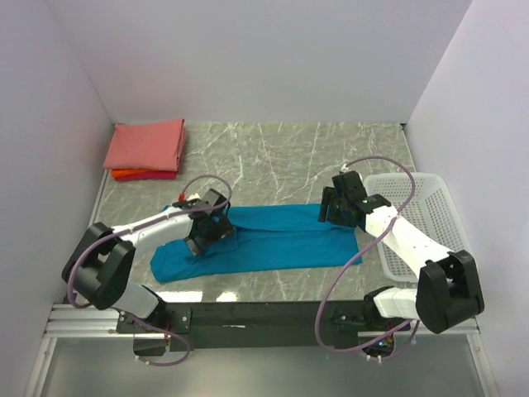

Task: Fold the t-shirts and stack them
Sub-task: Fold the tshirt

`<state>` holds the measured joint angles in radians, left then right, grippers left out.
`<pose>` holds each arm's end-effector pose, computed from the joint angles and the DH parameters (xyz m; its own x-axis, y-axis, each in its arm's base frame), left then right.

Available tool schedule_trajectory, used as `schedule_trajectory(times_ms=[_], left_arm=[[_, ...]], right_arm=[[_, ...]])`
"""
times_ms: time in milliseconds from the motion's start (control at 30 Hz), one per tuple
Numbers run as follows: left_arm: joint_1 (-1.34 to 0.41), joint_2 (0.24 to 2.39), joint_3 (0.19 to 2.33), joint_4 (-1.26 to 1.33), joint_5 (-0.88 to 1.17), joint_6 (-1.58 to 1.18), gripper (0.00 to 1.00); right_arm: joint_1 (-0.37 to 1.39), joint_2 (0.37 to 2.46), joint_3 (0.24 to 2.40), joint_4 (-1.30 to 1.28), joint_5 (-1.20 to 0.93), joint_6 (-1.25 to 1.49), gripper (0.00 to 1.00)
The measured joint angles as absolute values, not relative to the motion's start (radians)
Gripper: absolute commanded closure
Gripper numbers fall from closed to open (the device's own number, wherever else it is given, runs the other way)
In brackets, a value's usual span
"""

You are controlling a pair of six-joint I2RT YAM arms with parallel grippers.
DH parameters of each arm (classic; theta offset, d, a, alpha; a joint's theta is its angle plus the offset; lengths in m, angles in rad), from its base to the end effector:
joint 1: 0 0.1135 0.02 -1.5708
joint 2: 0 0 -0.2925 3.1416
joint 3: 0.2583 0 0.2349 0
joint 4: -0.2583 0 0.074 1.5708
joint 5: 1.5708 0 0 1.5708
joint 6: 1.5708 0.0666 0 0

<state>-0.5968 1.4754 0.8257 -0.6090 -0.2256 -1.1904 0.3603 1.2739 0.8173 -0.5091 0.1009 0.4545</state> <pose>0.2168 -0.1293 0.1829 -0.7481 -0.5858 -0.3117 -0.5486 0.8103 -0.2061 0.2312 0.0799 0.2316 -0.8220 0.1571 -0.5475 0.0709 0.9820 0.1753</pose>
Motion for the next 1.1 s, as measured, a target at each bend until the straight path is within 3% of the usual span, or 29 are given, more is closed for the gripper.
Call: schedule_trajectory(times_ms=[333, 667, 933, 1100], left_arm=[[-0.808, 1.359, 0.781, -0.654, -0.184, -1.235, 0.01], [-0.807, 1.342, 0.902, -0.847, -0.32, -1.257, 0.01], [-0.506, 1.235, 0.867, -0.737, -0.331, -1.156, 0.01], [-0.381, 1.33, 0.772, -0.612, -0.225, -1.098, 0.01]], right_arm=[[0.36, 1.286, 0.817, -0.505, 0.108, 0.456, 0.29], [0.36, 1.355, 0.854, -0.467, 0.066, 0.456, 0.29], [0.36, 1.58, 0.974, -0.402, 0.043, 0.475, 0.29], [0.347, 1.708, 1.023, -0.396, 0.052, 0.495, 0.29]])
